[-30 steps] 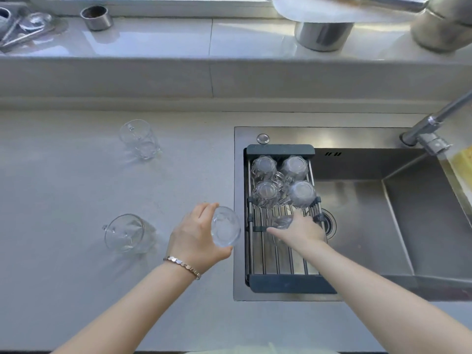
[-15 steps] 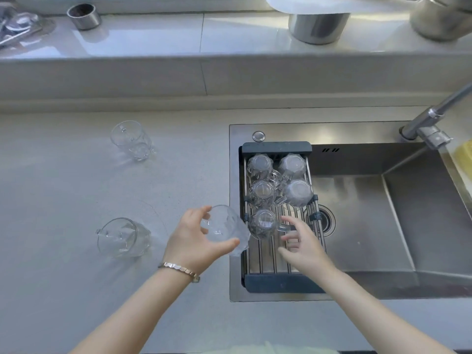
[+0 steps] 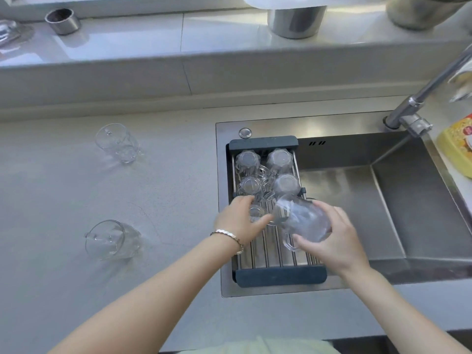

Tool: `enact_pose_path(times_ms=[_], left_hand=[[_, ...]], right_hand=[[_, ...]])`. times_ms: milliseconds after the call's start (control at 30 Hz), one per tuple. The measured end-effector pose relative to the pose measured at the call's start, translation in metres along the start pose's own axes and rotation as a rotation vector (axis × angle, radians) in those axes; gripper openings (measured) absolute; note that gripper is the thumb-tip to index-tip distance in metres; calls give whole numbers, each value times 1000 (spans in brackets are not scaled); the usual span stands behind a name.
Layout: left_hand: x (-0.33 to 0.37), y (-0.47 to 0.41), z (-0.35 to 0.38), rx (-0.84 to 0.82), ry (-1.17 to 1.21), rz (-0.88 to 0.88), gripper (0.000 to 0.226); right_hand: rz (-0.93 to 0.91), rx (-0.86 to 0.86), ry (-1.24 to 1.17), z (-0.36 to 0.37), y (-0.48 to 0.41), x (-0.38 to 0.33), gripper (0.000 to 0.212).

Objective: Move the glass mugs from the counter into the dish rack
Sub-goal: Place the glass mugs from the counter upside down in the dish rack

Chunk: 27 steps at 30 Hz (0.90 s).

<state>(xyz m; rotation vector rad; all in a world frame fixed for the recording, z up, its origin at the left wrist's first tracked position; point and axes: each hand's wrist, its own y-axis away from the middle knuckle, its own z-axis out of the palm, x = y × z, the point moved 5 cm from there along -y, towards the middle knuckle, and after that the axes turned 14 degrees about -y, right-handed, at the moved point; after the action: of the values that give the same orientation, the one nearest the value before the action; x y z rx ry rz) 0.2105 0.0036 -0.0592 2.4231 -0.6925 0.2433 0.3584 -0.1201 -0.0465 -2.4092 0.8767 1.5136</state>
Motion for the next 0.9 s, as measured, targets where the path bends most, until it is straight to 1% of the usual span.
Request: enact_pose_path(times_ms=[33,67,100,133,200,300,433,533,667,733,767,833,900], left_hand=[[1,-6,4,67,-218,94,63],[2,-12,12,84,-374,181,61],[3,-18,22,66,-489,245,63],[2,-23,32,38,-571,277,66],[-1,-32,44,13,-645,279,68],[-5,-40,48,55,-657,297,67],[-9,-40,50,67,-629,335,66],[-11,-40,51,48,-600,324,67],[-13,-40,52,28,-574,301,68],[-14,-39,53,14,-562,294,66],[-15,-38,53,2,-561,295,66],[-16,-31,50,-18,-541,289,67],[-25,-21,37,4,-469,236,67]], right_hand=[[79,3,50,-1,-7,4,72],[147,-1,97,0,-14,7,72],[204,-12,143,3,-21,9,73],[252,-28,194,7,-28,10,74],[338,-67,314,16,-39,14,77],[429,-85,421,29,-52,23,83],[487,-79,434,47,-58,40,87],[511,-45,429,58,-60,44,88],[418,-8,340,57,-58,39,79],[389,-40,260,54,-50,37,71],[373,-68,257,53,-44,36,66],[320,-122,336,51,-33,31,57],[249,-179,408,52,-25,19,50]])
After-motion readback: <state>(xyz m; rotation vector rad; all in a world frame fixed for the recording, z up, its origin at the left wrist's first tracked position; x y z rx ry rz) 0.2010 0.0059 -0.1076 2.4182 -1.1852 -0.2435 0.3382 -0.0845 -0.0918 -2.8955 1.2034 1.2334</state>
